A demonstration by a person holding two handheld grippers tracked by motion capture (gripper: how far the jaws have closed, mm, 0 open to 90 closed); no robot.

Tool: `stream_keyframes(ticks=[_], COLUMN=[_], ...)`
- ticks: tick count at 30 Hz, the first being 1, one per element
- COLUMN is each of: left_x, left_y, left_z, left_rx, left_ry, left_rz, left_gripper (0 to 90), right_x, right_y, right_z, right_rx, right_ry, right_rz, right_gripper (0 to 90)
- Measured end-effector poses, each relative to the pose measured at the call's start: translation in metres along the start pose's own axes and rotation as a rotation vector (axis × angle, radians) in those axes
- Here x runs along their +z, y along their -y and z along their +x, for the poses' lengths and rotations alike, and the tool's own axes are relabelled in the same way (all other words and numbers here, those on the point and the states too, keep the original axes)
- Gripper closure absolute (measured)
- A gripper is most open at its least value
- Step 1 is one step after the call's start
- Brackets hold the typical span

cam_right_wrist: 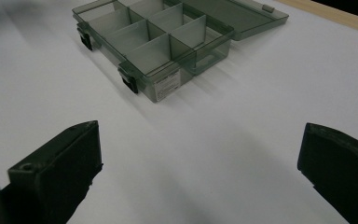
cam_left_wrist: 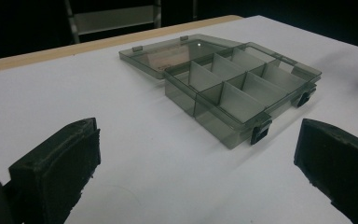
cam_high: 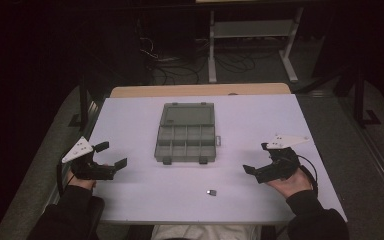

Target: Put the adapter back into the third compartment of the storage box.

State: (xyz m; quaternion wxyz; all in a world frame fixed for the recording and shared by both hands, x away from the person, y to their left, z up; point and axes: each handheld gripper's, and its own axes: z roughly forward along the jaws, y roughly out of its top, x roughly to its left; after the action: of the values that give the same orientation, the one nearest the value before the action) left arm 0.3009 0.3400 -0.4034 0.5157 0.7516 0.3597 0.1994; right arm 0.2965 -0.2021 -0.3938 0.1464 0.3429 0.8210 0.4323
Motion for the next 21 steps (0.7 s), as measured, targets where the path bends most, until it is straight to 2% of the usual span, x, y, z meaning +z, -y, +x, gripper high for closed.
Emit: stream_keyframes(ticks=[21], left_x=[0.0], left_y=[0.0], left_z=[0.0], left_rx=[0.004], left_ry=[0.004], left_rz=[0.0], left_gripper=[0.0], right_x=[0.012], right_y=[-0.007], right_z=[0.015], right_rx=[-0.049], right_ry=[-0.044], right_rz=[0.039], right_gripper=[0.0])
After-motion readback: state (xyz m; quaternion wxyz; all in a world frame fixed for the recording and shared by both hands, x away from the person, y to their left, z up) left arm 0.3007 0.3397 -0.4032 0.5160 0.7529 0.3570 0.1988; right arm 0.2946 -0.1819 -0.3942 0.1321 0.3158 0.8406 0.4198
